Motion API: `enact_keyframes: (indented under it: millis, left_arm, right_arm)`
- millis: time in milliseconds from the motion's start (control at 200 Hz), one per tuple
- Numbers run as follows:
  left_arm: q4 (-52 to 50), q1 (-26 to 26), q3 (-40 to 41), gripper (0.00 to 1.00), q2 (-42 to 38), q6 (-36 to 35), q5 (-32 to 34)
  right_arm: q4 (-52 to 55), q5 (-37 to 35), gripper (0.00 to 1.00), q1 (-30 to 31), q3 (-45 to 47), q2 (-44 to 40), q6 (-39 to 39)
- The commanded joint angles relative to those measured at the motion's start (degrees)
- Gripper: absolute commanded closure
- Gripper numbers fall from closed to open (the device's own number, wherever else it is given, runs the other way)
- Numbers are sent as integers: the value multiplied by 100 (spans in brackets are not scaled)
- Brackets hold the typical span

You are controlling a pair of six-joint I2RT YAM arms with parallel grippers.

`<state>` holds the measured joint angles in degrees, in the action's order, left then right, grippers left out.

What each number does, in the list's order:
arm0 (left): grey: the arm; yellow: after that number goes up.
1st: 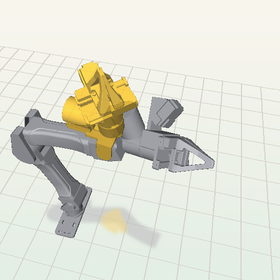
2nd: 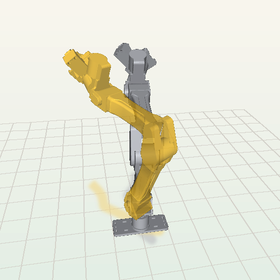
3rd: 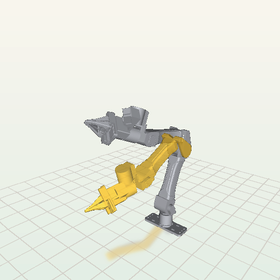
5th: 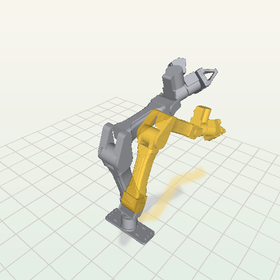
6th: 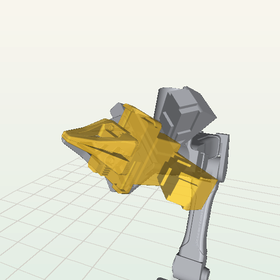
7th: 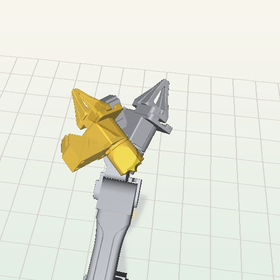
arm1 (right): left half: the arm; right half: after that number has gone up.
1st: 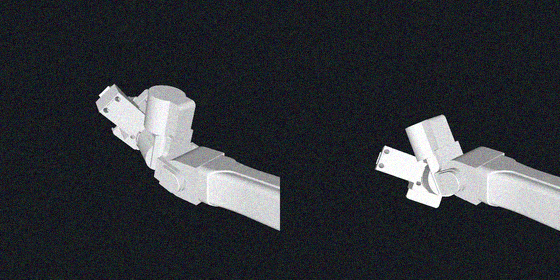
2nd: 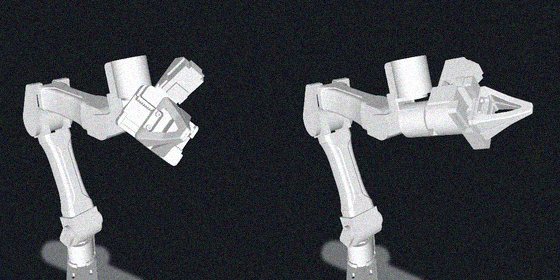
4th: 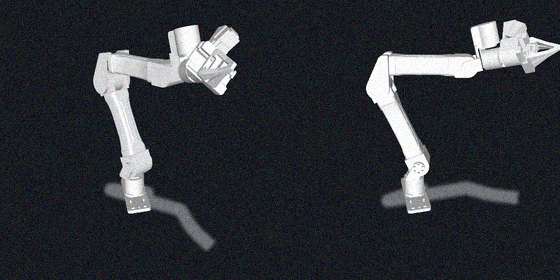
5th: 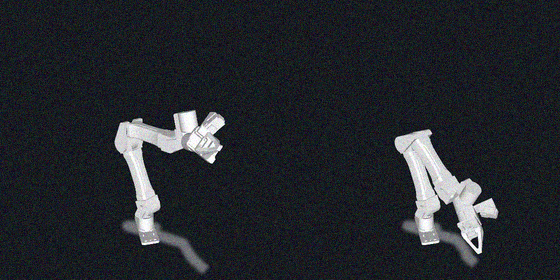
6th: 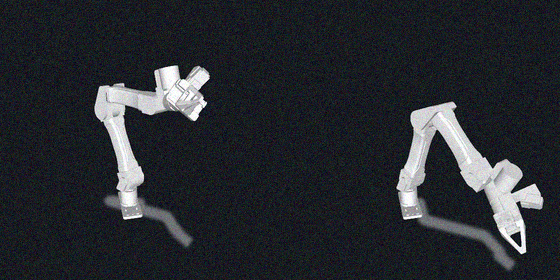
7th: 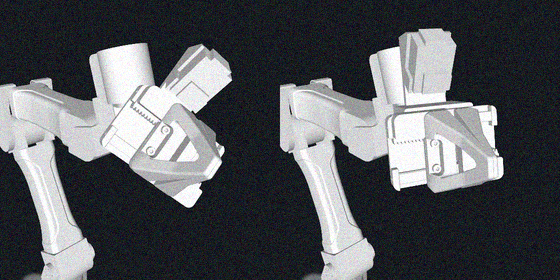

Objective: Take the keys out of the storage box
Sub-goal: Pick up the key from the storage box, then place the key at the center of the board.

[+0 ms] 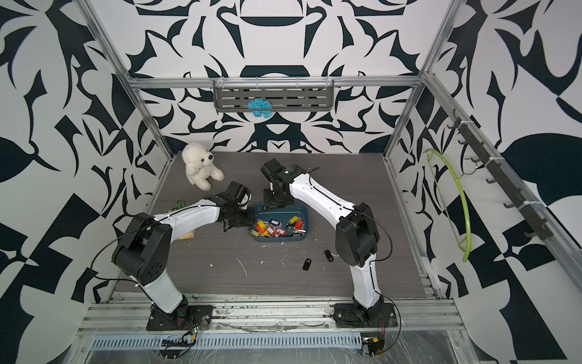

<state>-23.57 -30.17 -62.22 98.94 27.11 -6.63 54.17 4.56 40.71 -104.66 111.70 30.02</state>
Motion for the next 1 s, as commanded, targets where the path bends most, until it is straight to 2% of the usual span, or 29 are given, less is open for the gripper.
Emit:
enact_keyframes:
  millis: [0, 295, 455, 580, 725, 995]
  left_arm:
    - [2, -15, 39, 74, -21, -13, -101]
    - [15, -15, -14, 74, -7, 13, -98]
    - [28, -15, 3, 74, -56, 69, -84]
    - [21, -15, 8, 74, -105, 105, -58]
    - [-15, -15, -8, 74, -155, 124, -33]
    - [-47, -15, -14, 74, -180, 132, -22]
  right_arm:
    - [295, 117, 100, 141, 212, -571, 149]
    - [-10, 423, 100, 427, 2024, -2129, 735]
    - [-440, 725, 100, 647, 2982, -2566, 1107]
    - [-809, 910, 100, 870, 3485, -2541, 1323]
    - [-987, 971, 100, 1139, 3624, -2223, 1406]
    - [-1494, 1007, 100, 1199, 4143, -1833, 1463]
